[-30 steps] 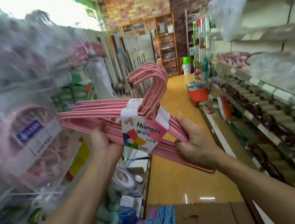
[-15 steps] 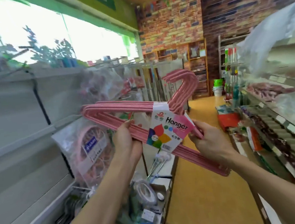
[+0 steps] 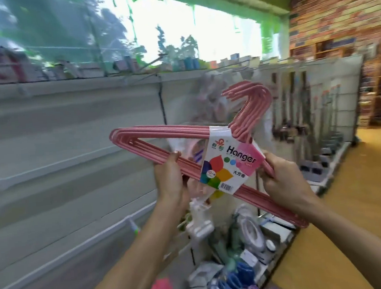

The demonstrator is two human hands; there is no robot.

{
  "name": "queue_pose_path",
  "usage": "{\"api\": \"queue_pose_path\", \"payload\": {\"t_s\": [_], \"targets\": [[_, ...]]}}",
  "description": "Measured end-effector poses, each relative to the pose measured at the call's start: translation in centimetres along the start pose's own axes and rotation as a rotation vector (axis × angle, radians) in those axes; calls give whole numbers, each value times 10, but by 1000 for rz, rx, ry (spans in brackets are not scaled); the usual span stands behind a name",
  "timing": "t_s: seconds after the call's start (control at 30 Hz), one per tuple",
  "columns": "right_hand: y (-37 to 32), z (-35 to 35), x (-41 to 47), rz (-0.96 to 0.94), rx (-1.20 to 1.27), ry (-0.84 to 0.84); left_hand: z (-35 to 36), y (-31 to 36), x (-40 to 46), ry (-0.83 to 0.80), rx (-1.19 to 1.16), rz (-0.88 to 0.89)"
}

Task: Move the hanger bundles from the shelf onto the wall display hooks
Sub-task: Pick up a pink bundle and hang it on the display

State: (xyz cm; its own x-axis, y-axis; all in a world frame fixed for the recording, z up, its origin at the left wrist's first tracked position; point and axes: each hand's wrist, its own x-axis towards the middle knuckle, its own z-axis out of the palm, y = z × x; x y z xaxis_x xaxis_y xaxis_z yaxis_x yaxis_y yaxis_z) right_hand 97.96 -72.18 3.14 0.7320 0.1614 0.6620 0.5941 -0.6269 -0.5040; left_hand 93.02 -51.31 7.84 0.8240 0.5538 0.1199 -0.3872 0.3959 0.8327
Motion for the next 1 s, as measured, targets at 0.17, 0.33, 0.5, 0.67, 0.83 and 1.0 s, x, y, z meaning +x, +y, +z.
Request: {"api": "queue_pose_path", "payload": {"t_s": [0.17,0.33,0.5,0.67,0.83,1.0], "targets": [[-43,56,-5,-93,145,-106,-73,32,-14,169,155,134],[-99,109,-17,-175,292,-221,-144,68,-37,312,197,264],[-160,147,-32,-307,412,-304,-205,104,-68,468,200,359],[-216,181,-51,-370,472,-370,-258,136,-89,571,180,409],[-269,211,-74,-388,538,-407,-314,166,-100,649,165,407],[-313,237,-98,-378,565,-465,-369,182,-112,706,189,401]]}}
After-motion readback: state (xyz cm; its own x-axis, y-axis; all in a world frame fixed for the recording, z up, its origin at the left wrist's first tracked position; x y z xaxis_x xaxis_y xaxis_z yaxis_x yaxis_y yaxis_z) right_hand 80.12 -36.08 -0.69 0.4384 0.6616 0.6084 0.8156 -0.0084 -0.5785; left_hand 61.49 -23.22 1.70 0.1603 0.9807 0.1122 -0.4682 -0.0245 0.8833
